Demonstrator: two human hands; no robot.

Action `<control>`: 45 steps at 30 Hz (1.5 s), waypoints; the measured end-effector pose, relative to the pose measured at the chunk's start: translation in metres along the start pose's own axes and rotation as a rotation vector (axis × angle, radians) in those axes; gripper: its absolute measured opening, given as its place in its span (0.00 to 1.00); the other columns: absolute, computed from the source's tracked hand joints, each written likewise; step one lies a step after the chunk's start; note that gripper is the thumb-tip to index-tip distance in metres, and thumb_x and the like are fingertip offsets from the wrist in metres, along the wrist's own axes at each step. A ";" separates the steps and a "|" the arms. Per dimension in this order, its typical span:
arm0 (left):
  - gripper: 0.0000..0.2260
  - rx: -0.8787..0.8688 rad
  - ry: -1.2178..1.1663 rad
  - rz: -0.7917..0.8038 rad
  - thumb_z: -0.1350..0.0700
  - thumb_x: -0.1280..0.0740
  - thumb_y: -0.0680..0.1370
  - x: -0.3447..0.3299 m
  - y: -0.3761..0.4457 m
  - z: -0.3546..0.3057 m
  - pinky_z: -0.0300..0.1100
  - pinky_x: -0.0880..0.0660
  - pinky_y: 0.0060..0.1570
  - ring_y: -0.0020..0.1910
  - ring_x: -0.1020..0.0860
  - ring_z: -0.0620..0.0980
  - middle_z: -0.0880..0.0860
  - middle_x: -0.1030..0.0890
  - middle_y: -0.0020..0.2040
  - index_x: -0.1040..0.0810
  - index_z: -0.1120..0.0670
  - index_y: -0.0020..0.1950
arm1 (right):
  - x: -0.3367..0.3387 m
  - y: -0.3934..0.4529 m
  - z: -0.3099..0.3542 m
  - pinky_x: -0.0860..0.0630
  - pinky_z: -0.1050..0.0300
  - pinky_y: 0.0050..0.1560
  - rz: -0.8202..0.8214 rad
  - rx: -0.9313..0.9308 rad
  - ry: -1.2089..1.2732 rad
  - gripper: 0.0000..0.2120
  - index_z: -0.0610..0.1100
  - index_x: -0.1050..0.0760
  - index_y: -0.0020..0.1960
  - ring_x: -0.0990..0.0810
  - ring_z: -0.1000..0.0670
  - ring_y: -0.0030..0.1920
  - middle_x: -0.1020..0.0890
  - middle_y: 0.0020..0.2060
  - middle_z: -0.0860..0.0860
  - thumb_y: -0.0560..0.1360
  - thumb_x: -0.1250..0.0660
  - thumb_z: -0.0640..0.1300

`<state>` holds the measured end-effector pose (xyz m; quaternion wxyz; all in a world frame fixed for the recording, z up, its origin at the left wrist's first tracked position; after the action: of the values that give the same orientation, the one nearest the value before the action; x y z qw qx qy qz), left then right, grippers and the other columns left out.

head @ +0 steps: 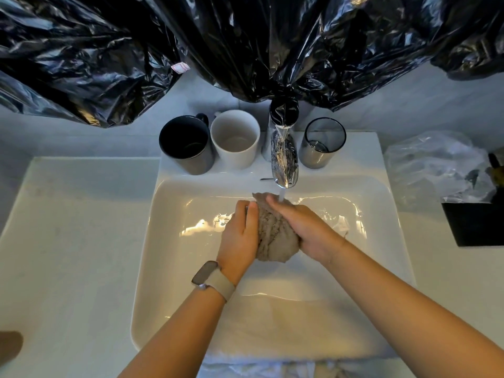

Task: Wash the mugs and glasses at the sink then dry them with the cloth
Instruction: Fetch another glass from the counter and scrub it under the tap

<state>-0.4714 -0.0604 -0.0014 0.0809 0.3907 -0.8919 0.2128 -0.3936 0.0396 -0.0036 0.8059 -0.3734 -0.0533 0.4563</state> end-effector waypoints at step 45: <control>0.18 0.294 -0.241 -0.162 0.50 0.51 0.85 0.012 0.011 0.015 0.60 0.25 0.58 0.56 0.23 0.63 0.61 0.21 0.52 0.28 0.61 0.58 | -0.015 -0.002 -0.008 0.20 0.54 0.52 -0.150 0.298 -0.258 0.18 0.43 0.21 0.56 0.17 0.48 0.53 0.15 0.49 0.46 0.82 0.43 0.54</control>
<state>-0.4877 -0.0682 -0.0148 -0.0676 0.4914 -0.8201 0.2853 -0.3973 0.0228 -0.0041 0.8705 -0.1832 -0.1157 0.4418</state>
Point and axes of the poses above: each hand's wrist, its own y-axis towards the middle knuckle, its own x-axis out of the back of the hand, z = x × y, the point moved 6 cm from there along y, towards the middle knuckle
